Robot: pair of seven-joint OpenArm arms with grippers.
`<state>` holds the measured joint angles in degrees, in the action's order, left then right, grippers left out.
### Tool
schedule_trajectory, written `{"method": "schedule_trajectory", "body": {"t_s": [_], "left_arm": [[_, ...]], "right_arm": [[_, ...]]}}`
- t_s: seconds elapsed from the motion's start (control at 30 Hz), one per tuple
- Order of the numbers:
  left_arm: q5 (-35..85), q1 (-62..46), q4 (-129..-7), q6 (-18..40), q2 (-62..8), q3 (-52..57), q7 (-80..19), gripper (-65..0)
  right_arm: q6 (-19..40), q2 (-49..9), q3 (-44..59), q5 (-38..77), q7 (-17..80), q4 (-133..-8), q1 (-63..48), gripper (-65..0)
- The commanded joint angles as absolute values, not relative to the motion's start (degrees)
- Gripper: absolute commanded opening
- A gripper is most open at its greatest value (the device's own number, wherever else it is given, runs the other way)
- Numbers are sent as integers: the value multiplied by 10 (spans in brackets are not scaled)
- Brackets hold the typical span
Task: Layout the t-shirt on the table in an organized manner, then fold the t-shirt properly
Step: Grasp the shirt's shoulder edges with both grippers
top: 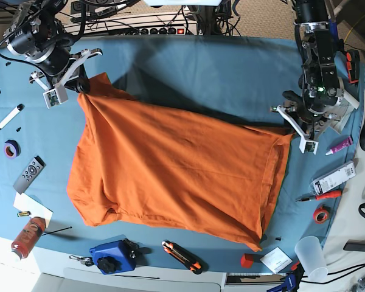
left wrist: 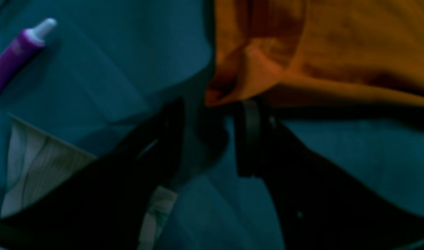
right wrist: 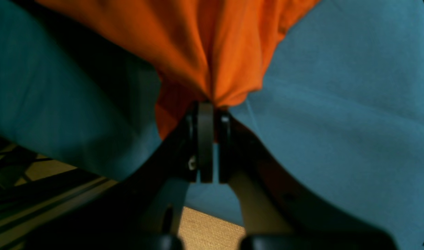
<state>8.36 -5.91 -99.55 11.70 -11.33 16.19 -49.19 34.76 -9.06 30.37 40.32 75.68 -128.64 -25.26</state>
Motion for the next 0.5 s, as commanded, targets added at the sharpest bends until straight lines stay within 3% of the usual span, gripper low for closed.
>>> {"method": "schedule_trajectory", "body": {"t_s": [0.0, 0.1, 0.23, 0.33, 0.4, 0.47], "left_arm": [[87, -52, -1005, 116, -121, 163, -480, -400], [107, -52, -1004, 124, -121, 163, -479, -400], [140, -52, -1002, 192, -121, 163, -460, -400], [143, -47, -1000, 192, -121, 163, -453, -412], [141, -46, -1000, 174, -121, 163, -454, -506], [141, -46, -1000, 163, -121, 163, -463, -650]], "right_arm": [[350, -97, 307, 405, 748, -1296, -253, -650], [350, -97, 307, 405, 748, -1296, -252, -650], [350, -97, 307, 405, 748, -1296, -252, -650], [350, -97, 307, 405, 748, -1296, -252, -650], [350, -97, 307, 405, 748, -1296, -252, -650], [350, -97, 307, 404, 747, -1296, -252, -650]]}}
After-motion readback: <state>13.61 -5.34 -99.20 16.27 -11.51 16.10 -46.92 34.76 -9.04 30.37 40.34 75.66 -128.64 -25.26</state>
